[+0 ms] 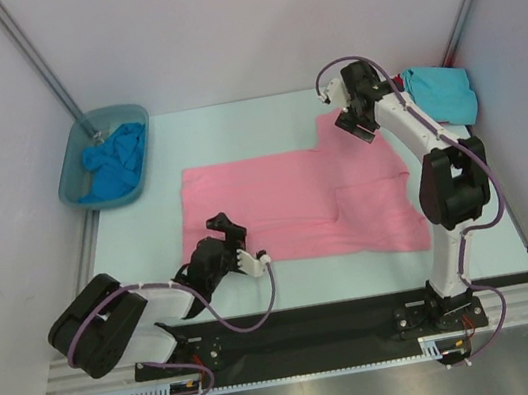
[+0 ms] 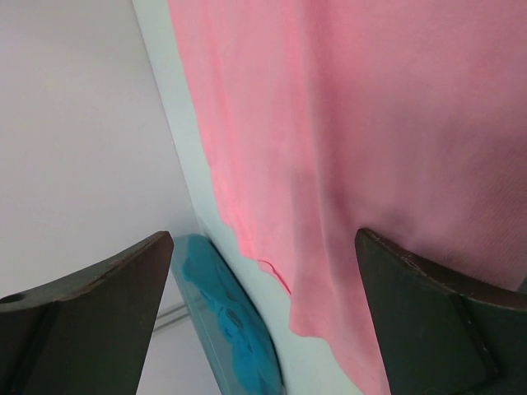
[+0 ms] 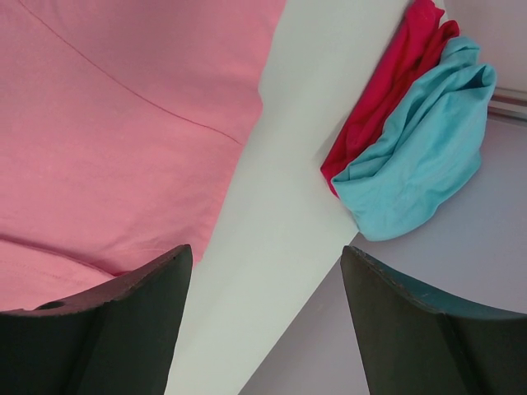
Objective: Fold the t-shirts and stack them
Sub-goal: Fold the tshirt
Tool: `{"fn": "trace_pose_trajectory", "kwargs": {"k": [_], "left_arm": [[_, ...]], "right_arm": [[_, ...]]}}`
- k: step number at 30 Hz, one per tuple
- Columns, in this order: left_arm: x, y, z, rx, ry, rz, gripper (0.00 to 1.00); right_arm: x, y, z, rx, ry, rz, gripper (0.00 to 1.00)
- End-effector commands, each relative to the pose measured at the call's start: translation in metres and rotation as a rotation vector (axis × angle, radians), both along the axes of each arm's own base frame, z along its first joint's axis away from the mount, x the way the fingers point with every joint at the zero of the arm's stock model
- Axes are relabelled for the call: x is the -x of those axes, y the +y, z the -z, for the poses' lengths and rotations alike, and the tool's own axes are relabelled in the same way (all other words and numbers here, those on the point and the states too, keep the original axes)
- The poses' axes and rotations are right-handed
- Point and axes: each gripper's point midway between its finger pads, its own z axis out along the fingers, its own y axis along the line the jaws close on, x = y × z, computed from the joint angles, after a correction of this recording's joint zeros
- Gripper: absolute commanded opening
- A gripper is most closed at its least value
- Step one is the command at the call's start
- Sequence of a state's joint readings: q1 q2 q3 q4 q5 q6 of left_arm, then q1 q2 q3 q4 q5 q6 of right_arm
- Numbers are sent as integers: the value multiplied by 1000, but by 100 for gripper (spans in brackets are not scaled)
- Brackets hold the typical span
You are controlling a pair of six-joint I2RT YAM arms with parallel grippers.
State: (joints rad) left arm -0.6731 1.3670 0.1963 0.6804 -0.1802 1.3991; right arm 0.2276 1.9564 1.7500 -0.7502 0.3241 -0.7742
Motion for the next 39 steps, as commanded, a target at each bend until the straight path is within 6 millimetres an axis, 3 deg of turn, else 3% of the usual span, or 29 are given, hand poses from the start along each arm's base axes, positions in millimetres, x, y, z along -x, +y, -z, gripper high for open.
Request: {"fn": "trace_pose_trajectory", "kwargs": {"k": [1,10,14,16,19,22,23,26,27,28,30,31,32,35,39], "left_arm": [[11,0,9,-24,0,15,100],[22,-3,22,-87,11,75,100],[22,-6,21,-97,13,86,100],[17,-8,11,-80,-28,80,100],[-6,-9,-35,2,-149,-5,100],[-43,-3,-84,127,-100,-175,100],[-60,-2,-112,230,-50,-269,100],[-84,3,-153,337,-20,-411,100],[-86,5,-158,337,-6,-437,100],[-94,3,-169,350,-4,-454,100],[-95,8,-157,321,78,-507,100],[-100,9,-142,277,117,-554,100],[-102,7,-147,288,178,-603,100],[-115,3,-136,303,319,-683,100],[-139,14,-114,361,478,-752,100]], "right_arm": [[-9,7,-10,-23,-40,8,79],[-17,8,-16,-22,-64,7,79],[-18,9,-14,-24,-62,6,79],[-18,10,-14,-22,-62,4,79],[-18,14,-27,-44,-84,0,84],[-15,23,-44,-128,-99,5,100],[-14,25,-47,-147,-104,9,100],[-14,26,-52,-236,-120,48,100],[-15,24,-55,-281,-135,105,100],[-17,22,-48,-290,-122,124,100],[-9,18,-30,-308,-35,122,96],[-8,15,-18,-302,9,111,92],[-2,18,-6,-324,68,97,89],[2,14,19,-380,156,94,84],[-13,4,21,-465,148,150,84]]}}
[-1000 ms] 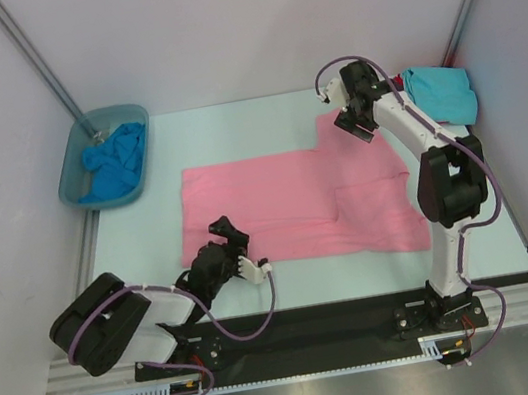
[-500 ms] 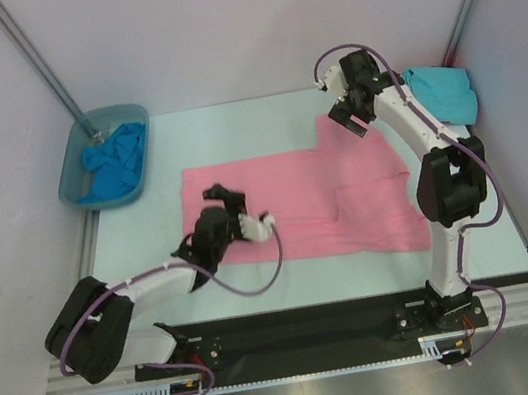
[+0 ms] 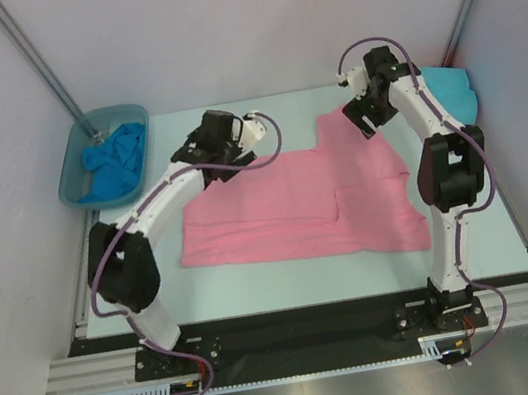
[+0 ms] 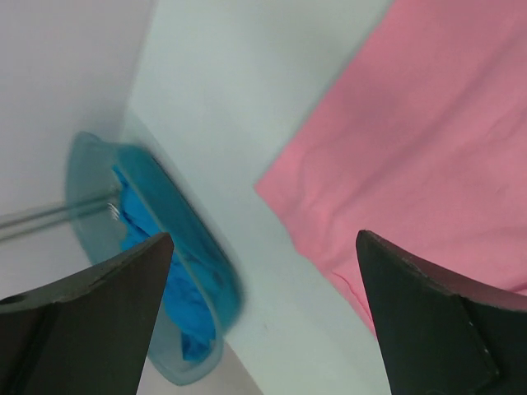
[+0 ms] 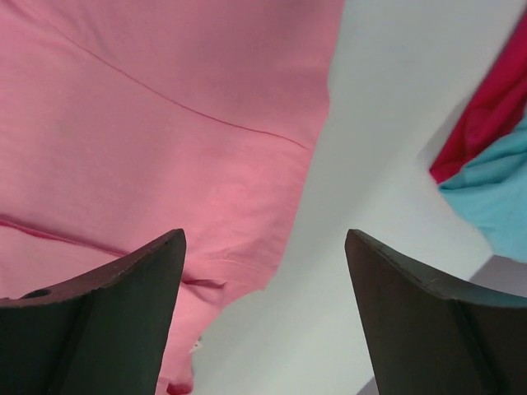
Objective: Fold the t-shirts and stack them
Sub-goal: Fold the tshirt
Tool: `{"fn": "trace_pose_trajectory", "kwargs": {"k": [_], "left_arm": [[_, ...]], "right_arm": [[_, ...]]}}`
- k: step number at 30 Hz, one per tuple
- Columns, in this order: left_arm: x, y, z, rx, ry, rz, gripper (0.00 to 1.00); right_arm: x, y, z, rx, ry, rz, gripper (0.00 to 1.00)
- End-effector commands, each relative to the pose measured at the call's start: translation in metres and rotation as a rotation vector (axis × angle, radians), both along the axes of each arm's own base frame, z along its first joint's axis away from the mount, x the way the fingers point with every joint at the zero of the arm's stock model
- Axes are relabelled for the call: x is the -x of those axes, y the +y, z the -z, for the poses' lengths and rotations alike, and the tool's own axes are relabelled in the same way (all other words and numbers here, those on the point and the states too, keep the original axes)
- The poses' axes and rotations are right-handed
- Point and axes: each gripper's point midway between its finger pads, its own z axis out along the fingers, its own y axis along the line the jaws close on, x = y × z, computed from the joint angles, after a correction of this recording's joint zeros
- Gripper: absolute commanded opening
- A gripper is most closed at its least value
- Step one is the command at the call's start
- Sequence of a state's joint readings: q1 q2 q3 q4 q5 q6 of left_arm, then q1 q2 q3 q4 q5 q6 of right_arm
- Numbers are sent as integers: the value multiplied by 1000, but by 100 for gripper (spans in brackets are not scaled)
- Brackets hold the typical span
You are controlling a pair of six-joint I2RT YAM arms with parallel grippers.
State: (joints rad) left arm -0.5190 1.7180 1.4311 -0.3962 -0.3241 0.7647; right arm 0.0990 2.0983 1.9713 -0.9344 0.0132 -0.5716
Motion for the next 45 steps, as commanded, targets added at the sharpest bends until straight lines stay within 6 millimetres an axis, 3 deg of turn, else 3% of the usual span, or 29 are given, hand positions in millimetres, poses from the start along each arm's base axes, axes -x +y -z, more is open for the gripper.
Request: {"fn": "trace_pose_trajectory", "kwargs": {"k": [1,2,3,4,6,7,10,14,19,27,31,37,45], "left_arm": [[1,32,22,97,201,-150,100],[-8,45,24,110,212,-192,100],[-14,42,44,128,274,-183,100],[-26,43,34,165,250,-207,100],[-42,51,47,188,271,-229,100],[-52,52,40,188,254,-222,100],[-61,64,58,133,280,-234,100],[-73,63,58,125,263,-214,100],[-78,59,61,141,264,-211,99],[-80,54,82,149,300,-214,99],[-104,71,71,113,159,-304,97],[-121,86,75,132,95,-437,90],[-113,85,84,160,135,-433,89]], "right_arm": [[-9,0,-5,-126,9,40,85],[-16,-1,-13,-146,-16,53,86],[-22,-3,-9,-149,-18,63,86],[-26,-8,-11,-152,-30,82,87],[-35,-11,-16,-146,-54,89,87],[-38,-13,-16,-136,-63,88,87],[-50,-14,-17,-125,-90,55,87],[-61,-16,-14,-73,-114,-27,89],[-88,-22,-8,8,-188,-43,90],[-123,-13,31,51,-248,27,88],[-142,-11,34,62,-321,76,86],[-158,-15,37,42,-387,193,84],[-164,-3,50,-109,-399,363,83]]}}
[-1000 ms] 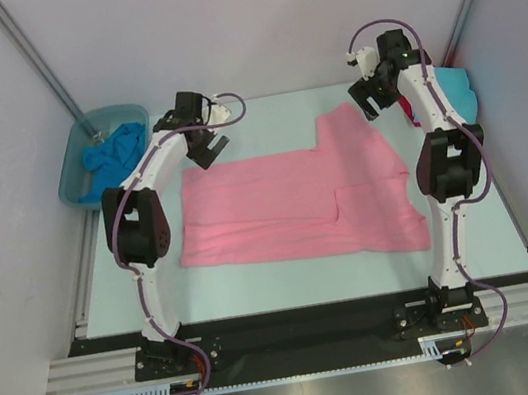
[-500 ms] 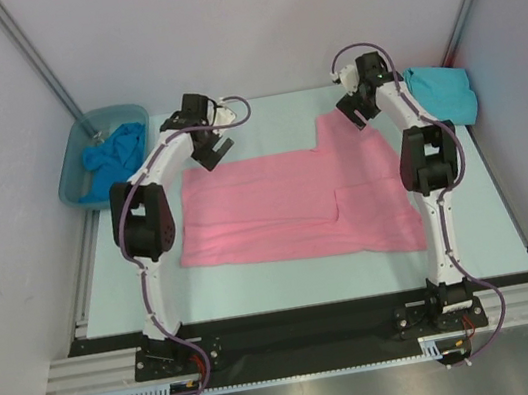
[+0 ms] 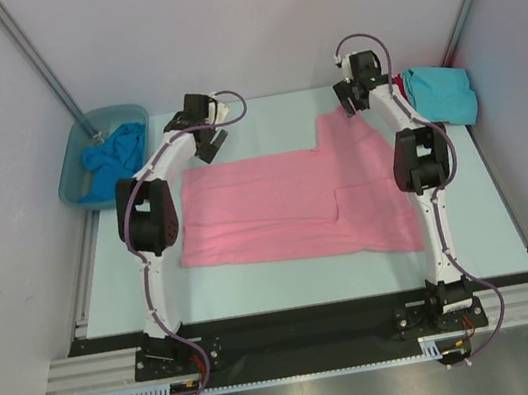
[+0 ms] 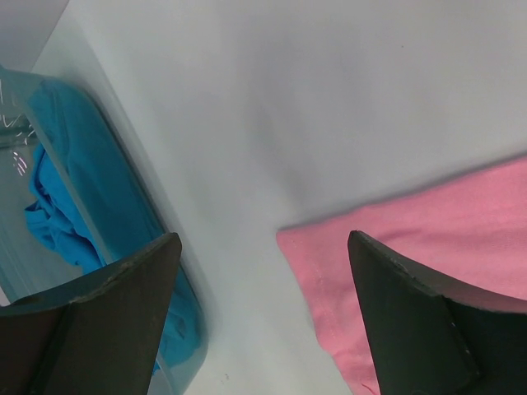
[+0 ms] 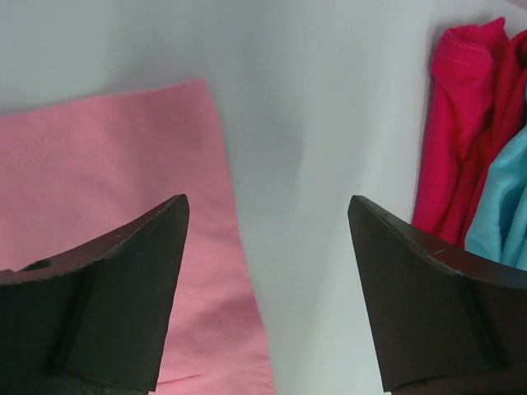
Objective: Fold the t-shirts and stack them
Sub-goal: Fold the tshirt
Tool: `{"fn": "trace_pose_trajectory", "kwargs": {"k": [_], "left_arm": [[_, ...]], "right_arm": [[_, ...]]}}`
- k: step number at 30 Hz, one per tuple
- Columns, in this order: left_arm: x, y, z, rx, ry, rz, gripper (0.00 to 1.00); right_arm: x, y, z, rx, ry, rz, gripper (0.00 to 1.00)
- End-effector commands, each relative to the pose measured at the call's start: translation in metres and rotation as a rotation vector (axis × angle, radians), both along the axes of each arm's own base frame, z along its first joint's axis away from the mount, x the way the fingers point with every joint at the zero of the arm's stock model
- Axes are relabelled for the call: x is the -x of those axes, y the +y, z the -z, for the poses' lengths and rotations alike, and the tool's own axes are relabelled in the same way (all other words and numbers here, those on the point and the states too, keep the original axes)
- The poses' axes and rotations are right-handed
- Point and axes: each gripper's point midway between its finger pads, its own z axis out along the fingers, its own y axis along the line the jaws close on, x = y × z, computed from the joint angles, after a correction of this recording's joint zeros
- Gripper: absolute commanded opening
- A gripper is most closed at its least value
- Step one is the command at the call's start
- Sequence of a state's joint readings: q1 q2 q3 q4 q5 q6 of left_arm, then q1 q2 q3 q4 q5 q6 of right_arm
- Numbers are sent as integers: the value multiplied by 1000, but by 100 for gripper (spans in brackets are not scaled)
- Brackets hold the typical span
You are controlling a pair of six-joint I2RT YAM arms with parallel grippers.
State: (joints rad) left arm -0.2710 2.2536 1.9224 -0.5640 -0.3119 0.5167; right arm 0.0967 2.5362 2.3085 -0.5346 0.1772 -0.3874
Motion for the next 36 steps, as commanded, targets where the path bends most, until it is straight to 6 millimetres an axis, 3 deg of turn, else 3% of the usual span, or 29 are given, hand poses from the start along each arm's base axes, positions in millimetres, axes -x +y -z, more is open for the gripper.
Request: {"fn": "trace_pose_trajectory", "kwargs": {"k": [1,9,20,23,28,33,36], "left_arm": [[-6,2,-19,33,-55,-29,89],[7,3,-18,27,-18,-3,88],[14,15,-44,-66,-26,38,88],[17,15,-41,-70,-12,42,88],[20,14,-26,-64,22,41,84],[19,9,-15,-54,43,47,83],[18,1,-14,-42,41,54,83]], "right_arm": [[-17,7,-13,-123,-91,117,83],[-20,26,2,-333,-66,173,77],[-26,35,23,-442,-26,151,71],[-25,31,29,-446,-17,162,70],[-27,28,29,-436,-23,154,61],[-28,30,28,-429,-30,151,45],[-30,27,29,-406,-38,142,42]]}}
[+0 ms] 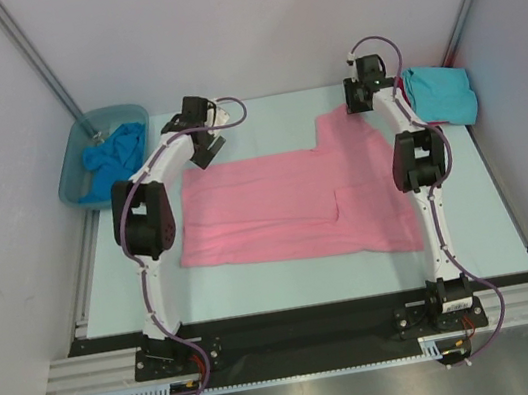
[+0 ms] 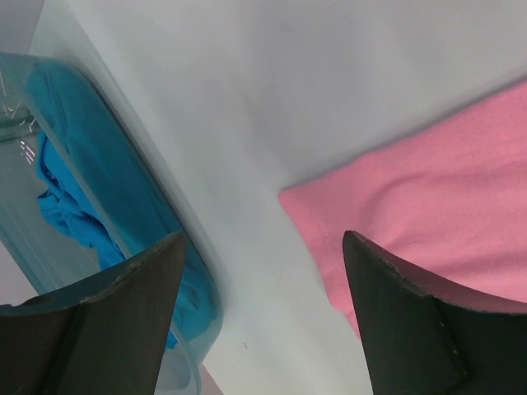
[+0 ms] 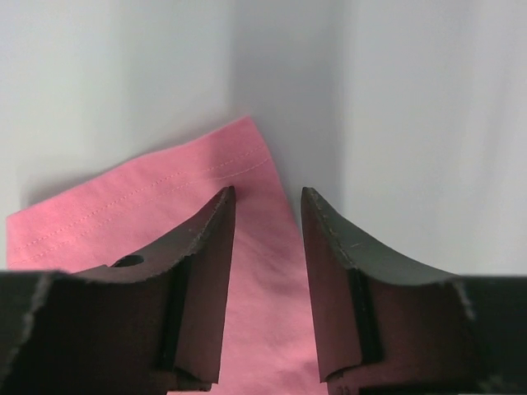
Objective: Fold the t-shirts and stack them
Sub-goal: Fold the tshirt
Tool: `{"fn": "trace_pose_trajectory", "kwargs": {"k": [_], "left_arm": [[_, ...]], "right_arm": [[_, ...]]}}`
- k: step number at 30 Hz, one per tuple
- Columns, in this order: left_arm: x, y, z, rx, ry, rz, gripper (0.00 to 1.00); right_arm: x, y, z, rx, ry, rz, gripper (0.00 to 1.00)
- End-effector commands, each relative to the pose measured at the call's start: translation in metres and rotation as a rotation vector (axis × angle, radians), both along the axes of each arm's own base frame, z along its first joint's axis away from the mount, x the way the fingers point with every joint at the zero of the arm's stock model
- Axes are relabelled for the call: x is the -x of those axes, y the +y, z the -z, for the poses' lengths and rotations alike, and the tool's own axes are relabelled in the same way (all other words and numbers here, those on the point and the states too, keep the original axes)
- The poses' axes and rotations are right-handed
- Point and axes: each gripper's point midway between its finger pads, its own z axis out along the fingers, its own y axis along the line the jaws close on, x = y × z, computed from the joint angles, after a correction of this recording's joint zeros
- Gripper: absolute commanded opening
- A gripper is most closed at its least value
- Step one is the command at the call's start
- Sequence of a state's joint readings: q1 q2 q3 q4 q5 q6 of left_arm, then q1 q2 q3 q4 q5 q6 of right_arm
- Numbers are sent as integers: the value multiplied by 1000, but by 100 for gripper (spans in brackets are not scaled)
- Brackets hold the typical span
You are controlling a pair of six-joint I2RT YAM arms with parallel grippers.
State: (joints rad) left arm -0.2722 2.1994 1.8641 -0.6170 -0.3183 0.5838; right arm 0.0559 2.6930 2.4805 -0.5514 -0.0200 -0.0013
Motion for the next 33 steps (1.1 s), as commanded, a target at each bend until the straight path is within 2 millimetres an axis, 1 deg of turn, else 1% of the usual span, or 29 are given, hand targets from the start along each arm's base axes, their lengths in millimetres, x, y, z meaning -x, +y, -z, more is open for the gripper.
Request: {"fn": "trace_pose_trajectory", "kwargs": {"k": [1,6,11,15,17,18,20,23,24,25,26,27,29,30,31,32,33], "left_arm": [[-3,-10,-9,23,-18,8,83],[1,-23,-3,26,-4,32,82],[3,-26,3,23,11,41,80],[4,-24,10,9,24,39,80],[5,-23,11,3,27,38,80],[6,-22,12,-2,30,37,80],[7,-21,12,-2,32,36,79],[8,-17,13,-3,35,30,79],[7,-15,13,0,33,25,79],[7,-14,12,2,32,21,78],[7,-12,12,6,31,17,77],[6,-10,12,9,31,14,71],[5,-7,12,8,31,9,64],[5,-3,14,7,36,3,50],[5,-1,16,5,38,-1,43],[4,2,16,3,38,-6,38],[5,5,18,3,42,-12,28]], "right_arm": [[-11,2,-8,14,-46,-15,42],[-19,0,-8,33,-74,-12,41],[-25,2,-12,41,-104,-23,40],[-25,6,-8,54,-101,-42,30],[-23,9,-6,57,-92,-52,29],[-22,10,-5,57,-88,-59,23],[-20,13,-6,57,-85,-64,18],[-16,18,-1,61,-69,-77,8],[-16,19,-3,64,-70,-80,3],[-16,20,-4,68,-72,-80,0],[-16,20,-4,71,-71,-81,0],[-15,21,-5,74,-73,-85,0],[-14,24,-5,81,-69,-96,0],[-14,25,-7,86,-72,-102,0],[-12,25,-6,88,-68,-106,0],[-13,24,-8,109,-72,-94,0],[-12,24,-8,114,-70,-94,0]]}}
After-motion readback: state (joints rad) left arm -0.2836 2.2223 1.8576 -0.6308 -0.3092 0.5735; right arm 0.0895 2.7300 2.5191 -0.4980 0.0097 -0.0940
